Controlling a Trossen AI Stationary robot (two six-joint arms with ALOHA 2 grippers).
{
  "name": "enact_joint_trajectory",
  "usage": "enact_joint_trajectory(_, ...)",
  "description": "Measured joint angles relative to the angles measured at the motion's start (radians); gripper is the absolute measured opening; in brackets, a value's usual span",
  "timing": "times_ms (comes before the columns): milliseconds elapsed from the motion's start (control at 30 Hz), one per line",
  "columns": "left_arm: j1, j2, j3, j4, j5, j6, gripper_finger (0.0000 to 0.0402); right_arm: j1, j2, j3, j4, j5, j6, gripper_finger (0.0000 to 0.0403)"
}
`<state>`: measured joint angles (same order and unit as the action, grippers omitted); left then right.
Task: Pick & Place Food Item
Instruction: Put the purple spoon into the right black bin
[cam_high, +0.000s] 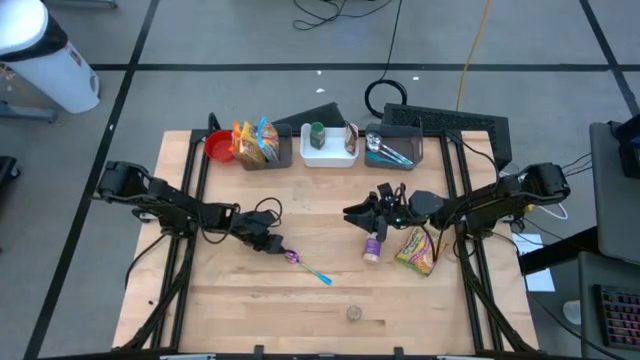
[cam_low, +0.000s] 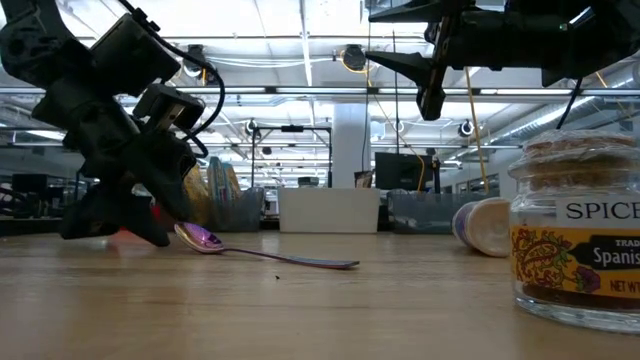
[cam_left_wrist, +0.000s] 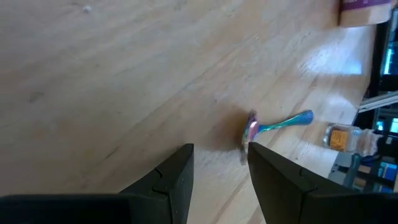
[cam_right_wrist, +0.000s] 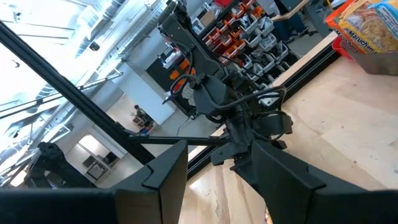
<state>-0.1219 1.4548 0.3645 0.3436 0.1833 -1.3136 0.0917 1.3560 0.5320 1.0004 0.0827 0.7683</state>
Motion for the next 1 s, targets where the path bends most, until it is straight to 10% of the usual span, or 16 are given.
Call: enact_joint_trajectory(1000, 0.000, 0.000, 0.008, 0.025, -0.012, -0.023, 0.0161, -0.036, 0.000, 0.000, -0.011, 0.002, -0.029, 0.0171)
